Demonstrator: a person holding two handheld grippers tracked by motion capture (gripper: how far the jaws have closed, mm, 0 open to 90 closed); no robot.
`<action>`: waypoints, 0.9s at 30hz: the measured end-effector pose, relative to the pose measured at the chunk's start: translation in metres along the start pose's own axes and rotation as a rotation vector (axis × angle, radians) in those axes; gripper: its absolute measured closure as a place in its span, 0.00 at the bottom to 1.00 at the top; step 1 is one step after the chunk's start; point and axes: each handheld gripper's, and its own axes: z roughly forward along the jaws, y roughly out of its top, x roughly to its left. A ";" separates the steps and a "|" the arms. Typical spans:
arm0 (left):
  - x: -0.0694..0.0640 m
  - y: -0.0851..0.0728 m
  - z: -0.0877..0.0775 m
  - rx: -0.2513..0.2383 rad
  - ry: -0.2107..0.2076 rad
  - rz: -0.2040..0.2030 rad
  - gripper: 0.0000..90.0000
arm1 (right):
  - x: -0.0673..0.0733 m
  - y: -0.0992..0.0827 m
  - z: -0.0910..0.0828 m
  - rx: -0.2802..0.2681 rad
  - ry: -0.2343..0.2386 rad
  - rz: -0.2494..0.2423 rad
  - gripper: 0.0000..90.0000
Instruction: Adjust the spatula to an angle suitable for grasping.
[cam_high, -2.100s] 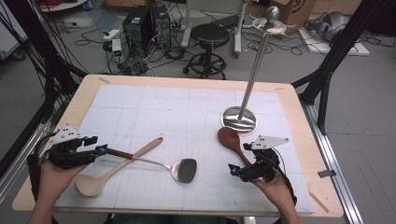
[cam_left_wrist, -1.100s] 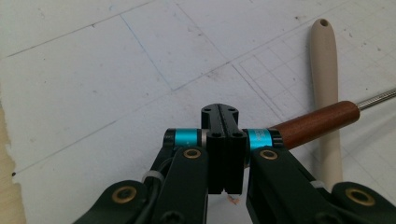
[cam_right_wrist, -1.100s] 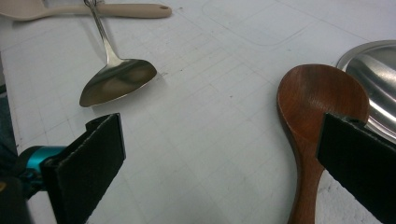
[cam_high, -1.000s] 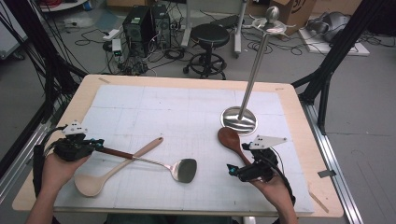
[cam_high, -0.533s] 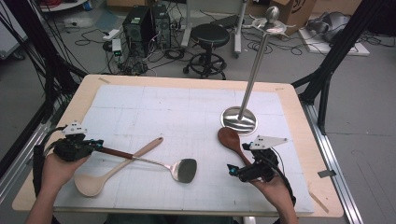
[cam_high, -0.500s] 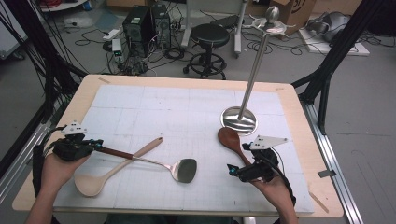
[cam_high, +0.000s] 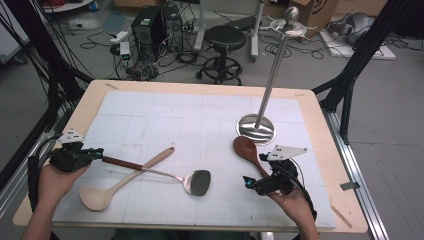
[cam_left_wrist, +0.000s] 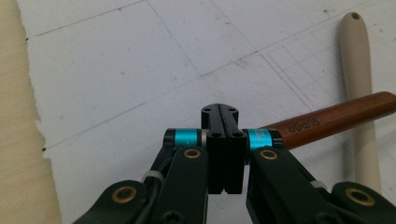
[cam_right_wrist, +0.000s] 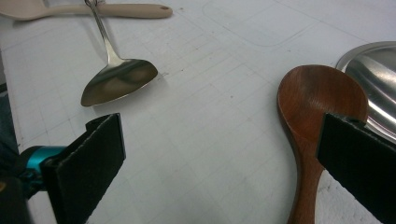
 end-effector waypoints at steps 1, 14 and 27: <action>0.002 -0.001 0.000 -0.002 0.001 -0.007 1.00 | 0.000 0.000 0.000 -0.003 -0.002 0.001 0.01; 0.010 -0.009 0.009 0.038 -0.018 -0.035 1.00 | 0.002 0.000 0.003 0.004 0.007 -0.004 0.01; 0.008 -0.008 0.012 0.055 -0.033 -0.019 1.00 | 0.002 0.001 0.003 0.004 0.011 -0.004 0.01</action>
